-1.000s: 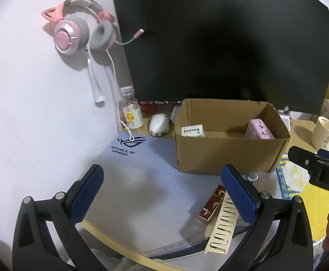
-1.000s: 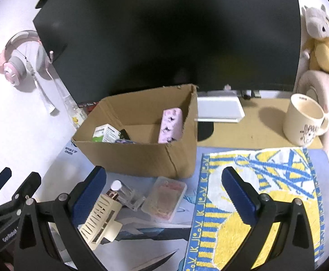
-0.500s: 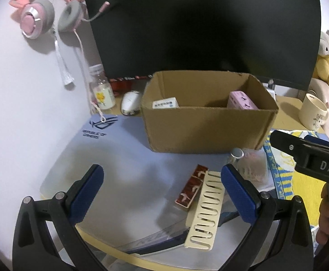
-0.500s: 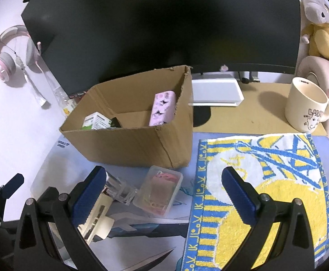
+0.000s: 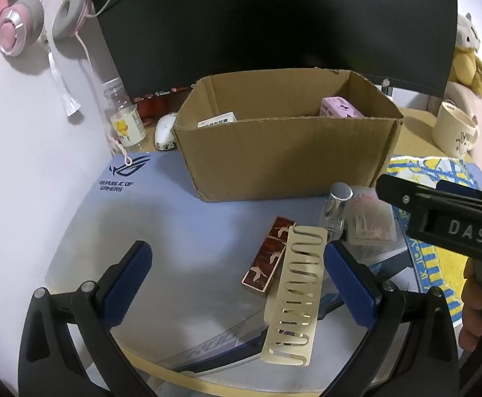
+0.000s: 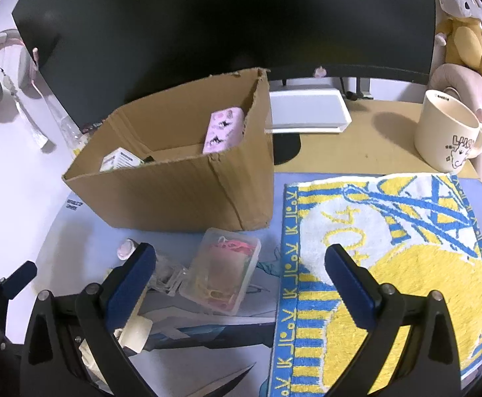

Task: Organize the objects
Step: 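Grasp the cream slotted holder with left tool while right tool grasps the clear paperclip box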

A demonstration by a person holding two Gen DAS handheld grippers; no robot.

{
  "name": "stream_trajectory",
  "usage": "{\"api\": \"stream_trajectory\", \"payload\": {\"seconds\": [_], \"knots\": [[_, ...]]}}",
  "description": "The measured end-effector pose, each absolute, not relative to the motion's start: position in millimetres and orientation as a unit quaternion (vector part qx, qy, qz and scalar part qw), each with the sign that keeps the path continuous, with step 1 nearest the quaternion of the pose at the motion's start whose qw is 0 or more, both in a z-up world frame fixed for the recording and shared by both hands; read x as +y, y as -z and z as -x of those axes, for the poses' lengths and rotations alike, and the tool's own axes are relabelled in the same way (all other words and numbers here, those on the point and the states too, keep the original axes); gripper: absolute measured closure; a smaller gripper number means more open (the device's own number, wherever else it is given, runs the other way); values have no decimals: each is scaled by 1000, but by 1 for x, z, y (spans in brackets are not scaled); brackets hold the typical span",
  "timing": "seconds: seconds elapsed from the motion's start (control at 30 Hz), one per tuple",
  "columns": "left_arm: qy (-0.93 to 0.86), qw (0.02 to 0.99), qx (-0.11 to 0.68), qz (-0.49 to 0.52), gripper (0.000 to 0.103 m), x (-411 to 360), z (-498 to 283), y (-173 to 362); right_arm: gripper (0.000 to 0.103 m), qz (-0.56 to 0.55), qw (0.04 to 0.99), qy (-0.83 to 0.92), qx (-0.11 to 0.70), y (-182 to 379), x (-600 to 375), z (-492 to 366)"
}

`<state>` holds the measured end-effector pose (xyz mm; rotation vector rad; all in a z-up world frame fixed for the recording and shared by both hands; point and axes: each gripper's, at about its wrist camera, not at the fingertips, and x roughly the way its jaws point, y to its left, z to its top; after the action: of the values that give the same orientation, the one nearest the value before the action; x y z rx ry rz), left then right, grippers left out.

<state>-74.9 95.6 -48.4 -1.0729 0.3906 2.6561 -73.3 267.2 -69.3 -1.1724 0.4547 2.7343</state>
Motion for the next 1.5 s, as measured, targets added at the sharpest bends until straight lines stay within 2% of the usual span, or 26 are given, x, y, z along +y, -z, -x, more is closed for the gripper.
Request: {"api": "stream_trajectory", "payload": {"seconds": [0.27, 0.3, 0.43, 0.53, 0.7, 0.77, 0.83, 0.9, 1.03, 1.27, 1.3, 1.33, 1.5], "knots": [[-900, 148, 164, 375, 1, 108, 74, 60, 0, 399, 76, -901, 152, 83, 266, 79], [-899, 152, 168, 375, 5, 109, 73, 61, 0, 399, 76, -901, 151, 83, 267, 79], [-886, 171, 165, 398, 34, 112, 76, 67, 0, 403, 78, -899, 152, 88, 266, 80], [-880, 185, 163, 405, 47, 114, 75, 70, 0, 407, 68, -897, 158, 92, 264, 83], [-872, 194, 176, 412, 60, 121, 74, 77, 0, 408, 70, -899, 143, 99, 257, 88], [-869, 196, 180, 418, 65, 124, 74, 82, 3, 412, 71, -897, 142, 103, 256, 89], [-871, 194, 177, 416, 75, 125, 74, 83, 8, 412, 71, -897, 144, 105, 255, 89], [-876, 190, 171, 410, 76, 126, 72, 81, 14, 404, 71, -899, 152, 104, 256, 88], [-883, 190, 162, 398, 76, 124, 71, 74, 19, 406, 56, -898, 162, 106, 255, 89], [-888, 181, 146, 398, 76, 112, 77, 70, 20, 414, 54, -896, 152, 111, 249, 93], [-888, 180, 144, 398, 76, 113, 77, 70, 22, 414, 58, -896, 149, 111, 248, 93], [-889, 179, 143, 397, 76, 112, 77, 69, 38, 412, 63, -898, 140, 111, 246, 93], [-893, 176, 141, 390, 76, 110, 78, 66, 41, 414, 64, -896, 146, 110, 251, 88]]}}
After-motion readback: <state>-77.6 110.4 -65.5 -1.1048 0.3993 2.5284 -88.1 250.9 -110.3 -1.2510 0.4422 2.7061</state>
